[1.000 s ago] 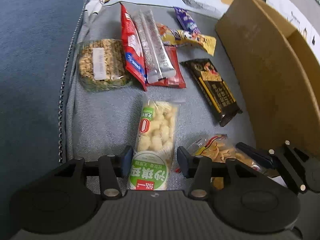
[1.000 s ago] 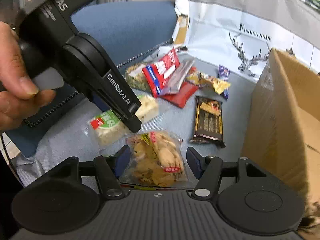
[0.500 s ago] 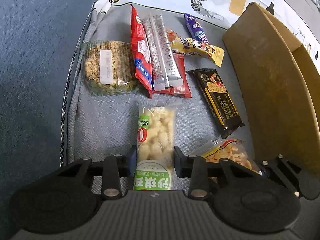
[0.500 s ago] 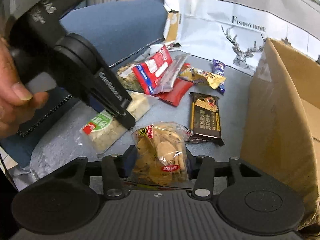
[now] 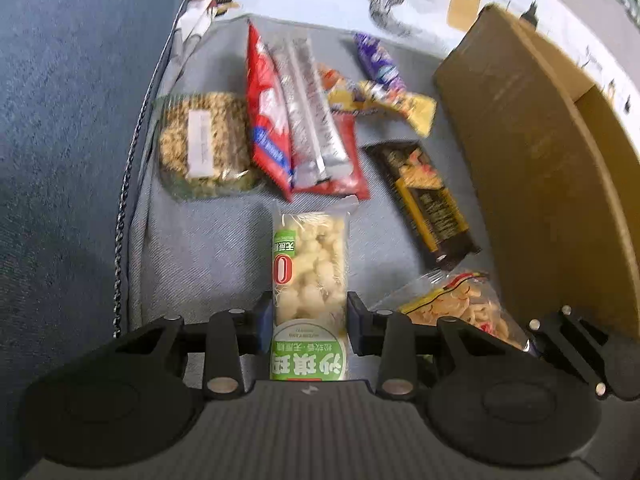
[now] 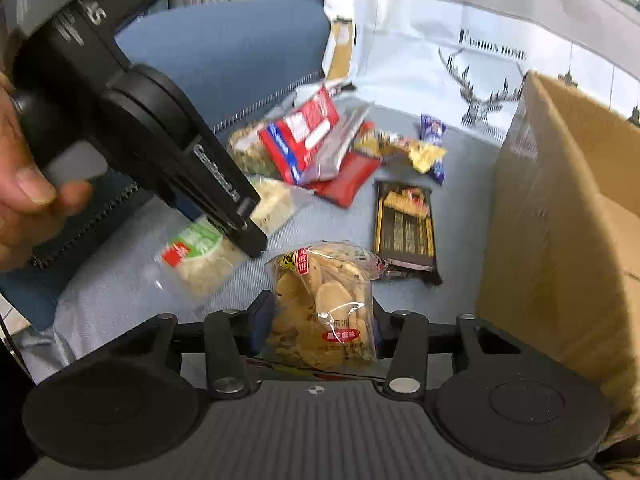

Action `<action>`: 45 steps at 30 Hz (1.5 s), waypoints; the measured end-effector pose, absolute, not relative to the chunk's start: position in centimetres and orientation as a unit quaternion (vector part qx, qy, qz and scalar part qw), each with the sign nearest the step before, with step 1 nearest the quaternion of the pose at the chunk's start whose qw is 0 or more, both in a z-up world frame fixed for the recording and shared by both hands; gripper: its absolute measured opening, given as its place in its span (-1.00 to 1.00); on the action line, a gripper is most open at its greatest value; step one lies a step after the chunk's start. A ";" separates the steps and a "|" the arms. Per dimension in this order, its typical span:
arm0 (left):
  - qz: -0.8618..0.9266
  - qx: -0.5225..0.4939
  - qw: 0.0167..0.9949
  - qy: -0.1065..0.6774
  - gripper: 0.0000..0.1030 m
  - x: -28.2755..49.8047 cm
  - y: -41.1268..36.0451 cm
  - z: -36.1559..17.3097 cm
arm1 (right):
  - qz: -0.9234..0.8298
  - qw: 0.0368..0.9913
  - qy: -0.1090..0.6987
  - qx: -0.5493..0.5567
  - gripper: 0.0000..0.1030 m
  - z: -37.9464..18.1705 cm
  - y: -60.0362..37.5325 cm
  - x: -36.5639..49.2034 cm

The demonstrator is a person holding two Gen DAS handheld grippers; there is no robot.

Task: Organize snacks
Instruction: 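Lift both held bags and carry them over the cardboard box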

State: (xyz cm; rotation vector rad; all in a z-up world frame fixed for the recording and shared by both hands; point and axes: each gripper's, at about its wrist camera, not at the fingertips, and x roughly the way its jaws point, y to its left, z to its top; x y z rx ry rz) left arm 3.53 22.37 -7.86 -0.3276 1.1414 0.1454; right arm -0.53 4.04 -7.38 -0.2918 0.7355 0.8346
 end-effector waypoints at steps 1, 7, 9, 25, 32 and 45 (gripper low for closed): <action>0.069 -0.156 0.831 0.529 -0.22 3.4 22.3 -7.5 | 0.396 0.842 0.340 -0.135 -0.07 -6.9 3.9 -0.7; 0.067 -0.186 0.858 0.474 -0.22 2.1 22.1 -4.7 | 0.408 0.852 0.309 -0.109 -0.08 -4.0 2.3 -1.4; 0.064 -0.192 0.869 0.452 -0.22 1.6 21.9 -3.7 | 0.408 0.857 0.299 -0.099 -0.08 -2.7 1.8 -1.4; 0.080 -0.221 0.927 0.293 -0.22 2.1 16.5 3.0 | 0.326 0.910 0.252 -0.043 -0.08 4.5 -7.2 6.9; 0.073 -0.232 0.930 0.276 -0.22 3.4 12.5 3.1 | 0.253 0.931 0.263 0.009 -0.08 2.5 -11.3 8.9; 0.003 -0.185 0.949 0.256 -0.22 5.9 6.4 2.4 | 0.215 0.946 0.241 -0.020 -0.08 2.0 -15.8 8.9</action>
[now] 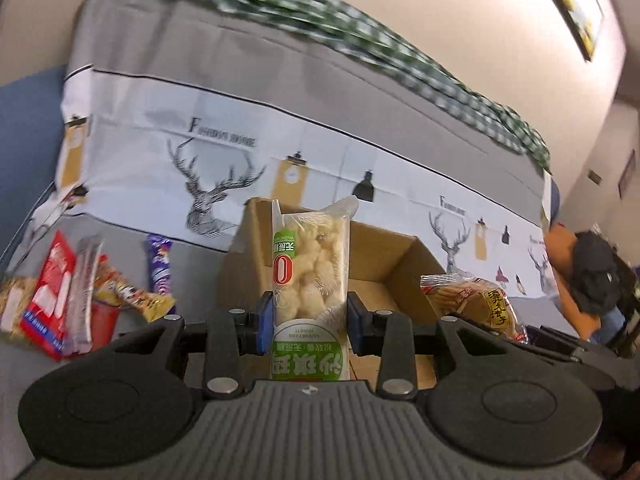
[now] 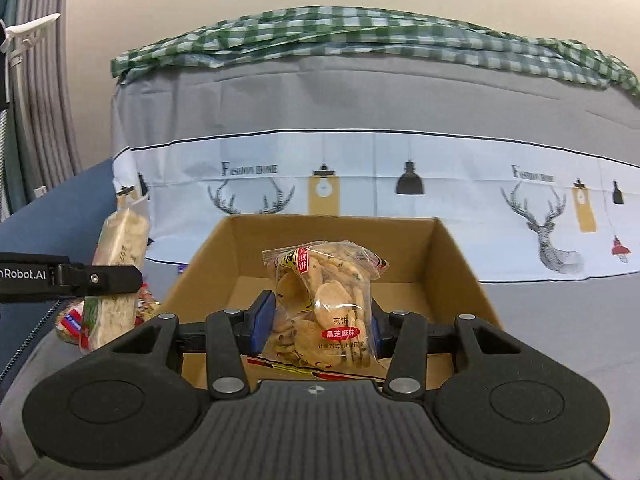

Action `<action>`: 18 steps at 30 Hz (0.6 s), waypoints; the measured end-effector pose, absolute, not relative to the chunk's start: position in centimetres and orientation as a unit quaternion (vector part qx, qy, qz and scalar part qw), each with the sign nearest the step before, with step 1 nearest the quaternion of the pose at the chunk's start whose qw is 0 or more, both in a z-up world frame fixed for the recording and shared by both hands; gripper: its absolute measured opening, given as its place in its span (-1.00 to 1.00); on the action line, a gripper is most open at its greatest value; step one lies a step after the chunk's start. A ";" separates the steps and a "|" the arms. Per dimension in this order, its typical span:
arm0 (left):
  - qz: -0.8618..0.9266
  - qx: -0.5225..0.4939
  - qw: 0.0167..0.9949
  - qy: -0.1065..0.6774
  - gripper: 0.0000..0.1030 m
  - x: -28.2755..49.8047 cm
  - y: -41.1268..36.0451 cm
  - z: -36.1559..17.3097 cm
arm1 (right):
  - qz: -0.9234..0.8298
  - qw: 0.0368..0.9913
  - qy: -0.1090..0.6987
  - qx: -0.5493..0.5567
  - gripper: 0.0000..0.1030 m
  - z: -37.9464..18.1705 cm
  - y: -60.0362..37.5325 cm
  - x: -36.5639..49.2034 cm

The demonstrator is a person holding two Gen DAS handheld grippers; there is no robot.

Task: Organize snacks
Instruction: 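Lift both held bags and carry them over the cardboard box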

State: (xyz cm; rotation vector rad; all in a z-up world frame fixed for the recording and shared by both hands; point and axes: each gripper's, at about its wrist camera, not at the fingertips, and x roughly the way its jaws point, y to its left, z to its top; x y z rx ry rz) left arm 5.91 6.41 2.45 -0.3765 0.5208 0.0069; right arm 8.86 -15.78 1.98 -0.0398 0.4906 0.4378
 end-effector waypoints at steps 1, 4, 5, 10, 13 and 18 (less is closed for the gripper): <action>0.000 -0.183 0.949 0.255 -0.22 6.1 6.2 2.3 | 0.210 0.947 0.241 -0.018 -0.08 1.9 -16.2 9.0; -0.011 -0.185 0.950 0.250 -0.22 6.4 5.7 2.2 | 0.199 0.949 0.246 -0.013 -0.08 1.6 -17.1 9.5; -0.014 -0.186 0.951 0.247 -0.22 6.5 5.6 2.3 | 0.197 0.949 0.247 -0.010 -0.08 1.6 -17.3 9.6; -0.034 -0.191 0.953 0.234 -0.22 6.7 5.1 2.6 | 0.195 0.950 0.244 -0.010 -0.08 1.6 -17.5 9.8; -0.041 -0.183 0.954 0.234 -0.22 6.7 4.5 2.5 | 0.196 0.950 0.244 -0.012 -0.08 1.5 -17.2 9.7; -0.054 -0.174 0.955 0.236 -0.22 6.5 3.8 2.5 | 0.201 0.950 0.240 -0.017 -0.08 1.6 -16.7 9.6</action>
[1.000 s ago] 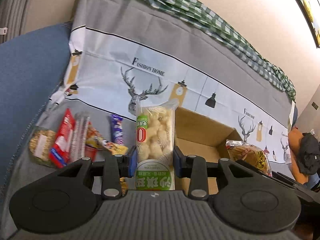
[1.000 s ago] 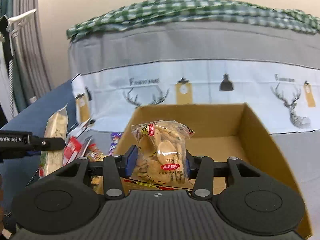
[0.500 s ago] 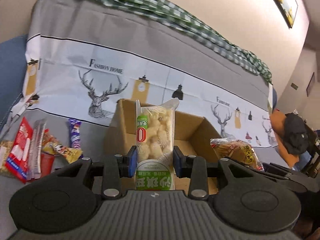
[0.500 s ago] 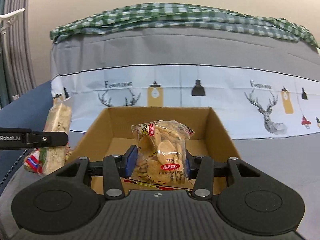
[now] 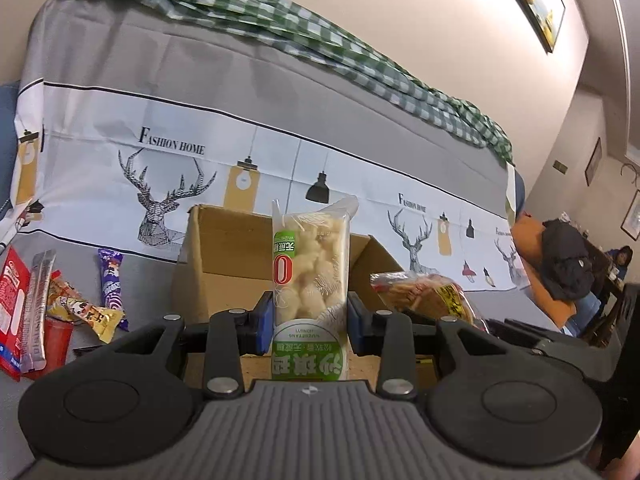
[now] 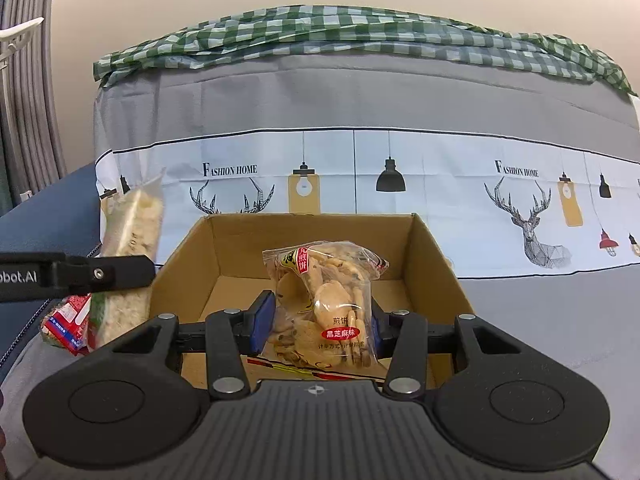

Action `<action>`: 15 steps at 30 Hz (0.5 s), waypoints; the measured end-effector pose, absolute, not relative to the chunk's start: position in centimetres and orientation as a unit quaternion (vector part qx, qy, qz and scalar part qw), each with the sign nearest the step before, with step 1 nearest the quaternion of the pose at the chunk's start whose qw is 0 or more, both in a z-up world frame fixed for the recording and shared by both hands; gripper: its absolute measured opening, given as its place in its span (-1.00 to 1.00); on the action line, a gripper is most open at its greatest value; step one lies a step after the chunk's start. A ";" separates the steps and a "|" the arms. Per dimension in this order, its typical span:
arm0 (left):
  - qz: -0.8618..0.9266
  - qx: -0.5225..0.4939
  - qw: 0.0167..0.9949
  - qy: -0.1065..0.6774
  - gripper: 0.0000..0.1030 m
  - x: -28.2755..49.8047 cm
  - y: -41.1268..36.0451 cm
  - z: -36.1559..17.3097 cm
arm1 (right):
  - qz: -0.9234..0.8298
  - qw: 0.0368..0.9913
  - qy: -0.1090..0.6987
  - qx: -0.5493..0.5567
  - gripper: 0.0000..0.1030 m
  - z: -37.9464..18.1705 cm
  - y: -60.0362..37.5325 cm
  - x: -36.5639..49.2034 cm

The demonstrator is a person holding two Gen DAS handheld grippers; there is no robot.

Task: Organize snacks
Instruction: 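Lift both held bags and carry them over the cardboard box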

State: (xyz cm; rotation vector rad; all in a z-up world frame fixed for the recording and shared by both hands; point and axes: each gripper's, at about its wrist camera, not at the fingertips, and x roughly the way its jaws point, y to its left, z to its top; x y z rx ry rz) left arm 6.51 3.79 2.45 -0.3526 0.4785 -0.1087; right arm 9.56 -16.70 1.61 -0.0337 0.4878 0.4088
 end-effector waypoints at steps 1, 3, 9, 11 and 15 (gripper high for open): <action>-0.055 -0.173 0.955 0.236 -0.22 6.5 3.7 2.4 | 0.201 0.950 0.239 -0.018 -0.08 1.6 -16.6 9.5; -0.060 -0.171 0.955 0.236 -0.22 6.5 3.5 2.4 | 0.202 0.950 0.238 -0.018 -0.08 1.7 -16.7 9.6; -0.073 -0.162 0.956 0.235 -0.22 6.4 2.7 2.5 | 0.198 0.951 0.239 -0.017 -0.08 1.6 -16.9 9.6; -0.077 -0.161 0.955 0.237 -0.22 6.5 2.5 2.4 | 0.195 0.951 0.238 -0.016 -0.08 1.6 -17.0 9.6; -0.080 -0.155 0.956 0.237 -0.22 6.5 2.2 2.3 | 0.193 0.952 0.239 -0.014 -0.08 1.6 -17.1 9.7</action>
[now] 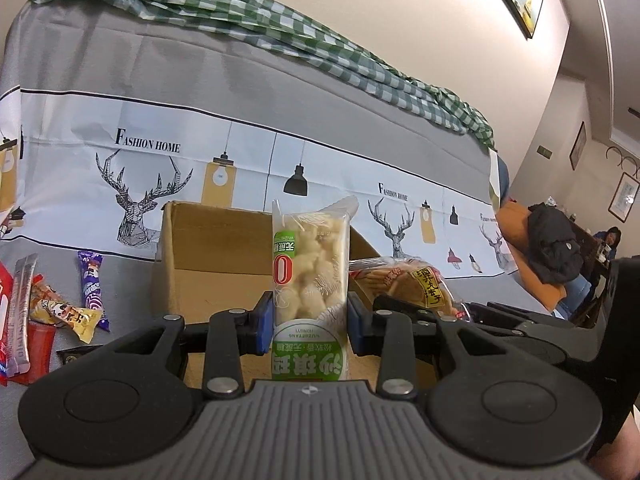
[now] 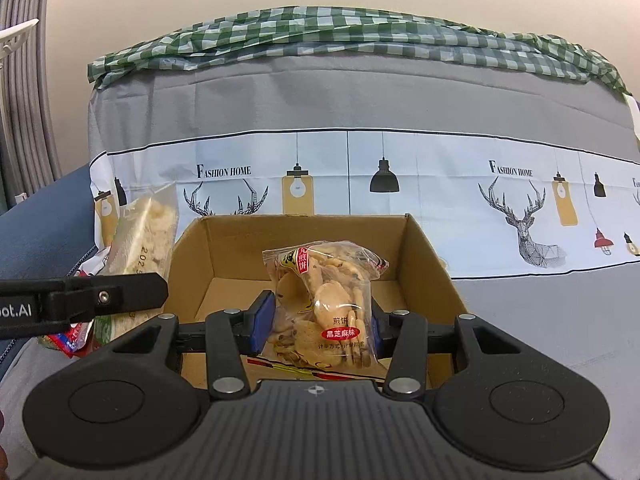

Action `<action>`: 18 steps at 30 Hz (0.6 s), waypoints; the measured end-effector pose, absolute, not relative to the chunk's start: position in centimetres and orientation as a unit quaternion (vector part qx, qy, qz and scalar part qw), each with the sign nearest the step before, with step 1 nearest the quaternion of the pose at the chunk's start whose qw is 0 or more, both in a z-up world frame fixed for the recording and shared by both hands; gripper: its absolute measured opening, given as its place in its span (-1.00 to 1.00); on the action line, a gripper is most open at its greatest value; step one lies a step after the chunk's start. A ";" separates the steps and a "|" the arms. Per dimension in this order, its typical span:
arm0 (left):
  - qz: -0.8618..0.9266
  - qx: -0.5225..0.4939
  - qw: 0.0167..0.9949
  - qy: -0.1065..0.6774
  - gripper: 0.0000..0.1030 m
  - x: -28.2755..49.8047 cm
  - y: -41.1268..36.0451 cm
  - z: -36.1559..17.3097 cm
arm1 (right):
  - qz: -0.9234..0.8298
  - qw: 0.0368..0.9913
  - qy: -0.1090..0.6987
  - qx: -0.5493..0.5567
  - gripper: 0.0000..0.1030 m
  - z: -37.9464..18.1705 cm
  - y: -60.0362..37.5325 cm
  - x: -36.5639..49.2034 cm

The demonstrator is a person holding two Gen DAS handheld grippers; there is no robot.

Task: Organize snacks
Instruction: 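Lift both held bags and carry them over the cardboard box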

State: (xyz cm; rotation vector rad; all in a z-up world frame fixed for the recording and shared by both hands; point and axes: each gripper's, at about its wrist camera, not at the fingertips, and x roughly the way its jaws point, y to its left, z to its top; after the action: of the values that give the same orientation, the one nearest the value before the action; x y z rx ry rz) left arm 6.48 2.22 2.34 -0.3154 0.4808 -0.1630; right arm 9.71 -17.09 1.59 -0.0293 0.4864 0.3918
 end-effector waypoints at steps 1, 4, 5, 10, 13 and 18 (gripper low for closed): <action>-0.081 -0.154 0.956 0.236 -0.22 6.4 2.2 2.3 | 0.192 0.952 0.239 -0.015 -0.08 1.6 -17.0 9.7; -0.084 -0.153 0.956 0.235 -0.22 6.4 2.1 2.4 | 0.192 0.952 0.239 -0.015 -0.08 1.6 -16.9 9.7; -0.083 -0.153 0.956 0.234 -0.22 6.5 2.1 2.3 | 0.192 0.952 0.238 -0.016 -0.08 1.6 -16.8 9.6; -0.086 -0.153 0.956 0.233 -0.22 6.4 2.2 2.3 | 0.189 0.953 0.237 -0.016 -0.08 1.6 -16.9 9.6; -0.087 -0.152 0.957 0.232 -0.22 6.4 2.1 2.3 | 0.189 0.953 0.238 -0.014 -0.08 1.6 -16.9 9.6; -0.090 -0.149 0.957 0.231 -0.22 6.4 1.9 2.4 | 0.190 0.952 0.239 -0.016 -0.08 1.5 -16.8 9.6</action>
State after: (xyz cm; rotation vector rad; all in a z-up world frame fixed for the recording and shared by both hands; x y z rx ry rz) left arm 6.39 1.93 2.36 -0.3018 0.4694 -0.1817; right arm 9.57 -16.84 1.48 -0.0316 0.4848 0.3852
